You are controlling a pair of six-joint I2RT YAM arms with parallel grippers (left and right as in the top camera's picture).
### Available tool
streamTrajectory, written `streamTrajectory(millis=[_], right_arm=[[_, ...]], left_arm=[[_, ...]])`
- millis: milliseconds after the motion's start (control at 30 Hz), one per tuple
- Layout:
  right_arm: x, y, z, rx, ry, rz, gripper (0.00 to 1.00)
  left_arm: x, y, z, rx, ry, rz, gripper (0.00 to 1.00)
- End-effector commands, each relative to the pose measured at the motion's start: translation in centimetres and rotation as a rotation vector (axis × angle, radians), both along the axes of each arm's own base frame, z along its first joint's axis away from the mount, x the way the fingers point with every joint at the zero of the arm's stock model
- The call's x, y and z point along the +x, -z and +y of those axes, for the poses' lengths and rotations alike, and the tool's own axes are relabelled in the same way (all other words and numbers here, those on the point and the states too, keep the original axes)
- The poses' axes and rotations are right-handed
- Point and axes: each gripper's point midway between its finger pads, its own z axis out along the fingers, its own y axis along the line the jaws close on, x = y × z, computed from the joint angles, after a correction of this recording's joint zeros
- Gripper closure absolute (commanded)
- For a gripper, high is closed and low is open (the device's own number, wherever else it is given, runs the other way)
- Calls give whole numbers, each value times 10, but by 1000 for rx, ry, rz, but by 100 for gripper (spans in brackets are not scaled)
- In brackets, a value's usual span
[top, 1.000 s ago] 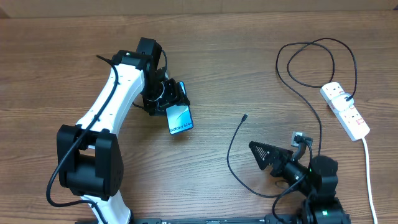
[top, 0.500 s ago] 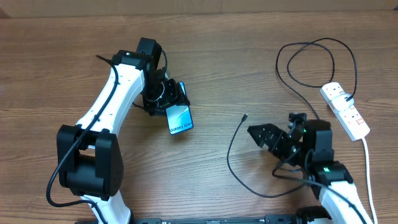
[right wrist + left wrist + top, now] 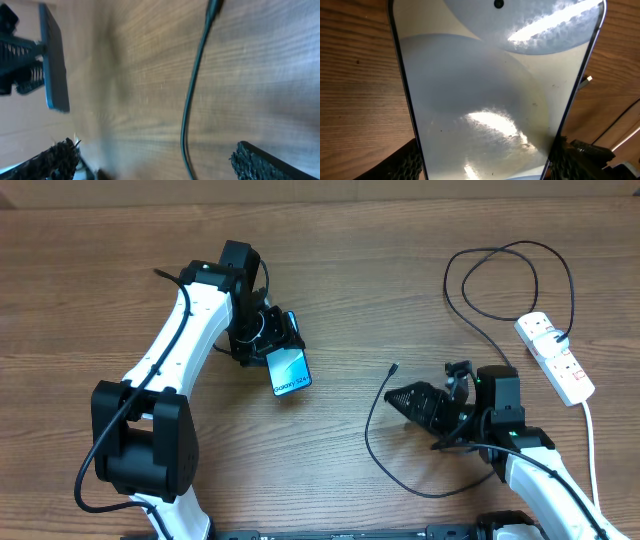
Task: Plug charger to phone and switch on socket
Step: 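Raise the right arm and move its gripper toward the held phone, then close the right gripper on the phone's side edge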
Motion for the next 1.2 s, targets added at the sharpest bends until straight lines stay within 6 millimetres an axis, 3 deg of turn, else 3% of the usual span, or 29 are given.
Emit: streamTrajectory(millis=[0, 67, 167, 300, 467, 900, 1033, 1167], right_arm=[[-10, -17, 8, 24, -78, -45, 0], [-25, -10, 1, -32, -73, 0, 0], [-32, 4, -18, -163, -8, 42, 0], [-20, 8, -34, -264, 60, 5, 0], [13, -3, -30, -176, 178, -30, 0], [49, -12, -1, -2, 95, -132, 0], [58, -29, 21, 69, 10, -245, 0], [53, -39, 55, 84, -89, -329, 0]], left_arm=[[5, -9, -5, -12, -2, -16, 49], [4, -9, -5, -11, -3, -14, 49], [6, -8, -4, -7, -25, -11, 49], [12, -8, -4, 0, -75, -19, 50], [19, -9, -5, -7, -134, -23, 49], [27, -9, -6, -11, -273, 3, 49], [32, -9, -7, -9, -322, 0, 49], [38, -9, -6, -1, -398, 3, 49]])
